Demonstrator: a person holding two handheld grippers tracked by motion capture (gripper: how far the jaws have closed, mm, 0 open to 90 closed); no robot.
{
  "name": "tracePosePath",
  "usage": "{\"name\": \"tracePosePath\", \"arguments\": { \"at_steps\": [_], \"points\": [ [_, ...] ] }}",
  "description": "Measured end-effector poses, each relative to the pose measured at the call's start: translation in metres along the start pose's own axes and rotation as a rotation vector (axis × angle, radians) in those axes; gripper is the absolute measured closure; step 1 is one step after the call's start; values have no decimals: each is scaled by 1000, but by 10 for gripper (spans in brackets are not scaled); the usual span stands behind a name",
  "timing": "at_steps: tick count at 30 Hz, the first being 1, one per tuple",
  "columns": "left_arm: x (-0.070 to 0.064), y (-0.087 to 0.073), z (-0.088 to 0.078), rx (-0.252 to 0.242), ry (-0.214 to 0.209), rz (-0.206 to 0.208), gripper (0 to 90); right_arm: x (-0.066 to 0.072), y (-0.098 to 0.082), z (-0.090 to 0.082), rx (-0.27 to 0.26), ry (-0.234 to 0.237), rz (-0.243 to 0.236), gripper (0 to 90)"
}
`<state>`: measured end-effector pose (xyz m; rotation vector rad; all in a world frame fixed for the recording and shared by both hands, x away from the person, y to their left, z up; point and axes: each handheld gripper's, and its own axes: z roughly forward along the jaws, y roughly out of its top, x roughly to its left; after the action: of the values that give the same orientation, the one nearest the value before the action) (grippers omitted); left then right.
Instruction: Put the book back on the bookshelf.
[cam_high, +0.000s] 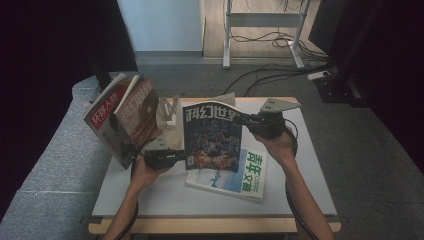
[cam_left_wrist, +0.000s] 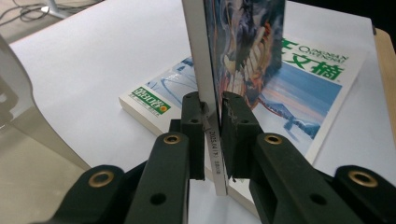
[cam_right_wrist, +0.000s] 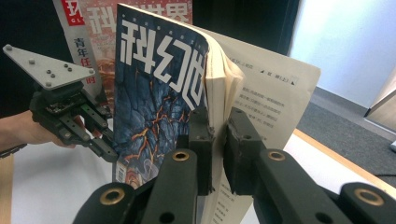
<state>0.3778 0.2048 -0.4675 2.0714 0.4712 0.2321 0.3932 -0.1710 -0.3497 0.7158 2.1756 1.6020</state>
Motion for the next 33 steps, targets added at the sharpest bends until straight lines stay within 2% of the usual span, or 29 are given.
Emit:
{"name": "tracePosePath", "arguments": {
  "at_steps": [7,11,15,17,23,28,31,33],
  "points": [
    [-3,2,0,4,-3,14,748,3,1,0,-3,5,-7,812],
    [-3,8,-1,-25,-13,-4,711,5,1,0,-2,8,-12,814],
    [-2,17,-2,-42,-1,-20,694,6,1,-1,-2,9,-18,814],
    [-2,21,-3,-55,8,-32,693,7,1,-2,-3,10,-19,815],
    [0,37,-8,-74,38,-30,691,8,1,-3,-5,13,-24,815],
    [1,47,-10,-71,57,-26,689,8,0,-3,-5,14,-27,815],
    [2,55,-11,-59,73,-17,718,9,0,-3,-7,14,-27,815],
    [0,56,-11,-58,77,8,758,9,0,-4,-7,12,-28,815]
  ]
}}
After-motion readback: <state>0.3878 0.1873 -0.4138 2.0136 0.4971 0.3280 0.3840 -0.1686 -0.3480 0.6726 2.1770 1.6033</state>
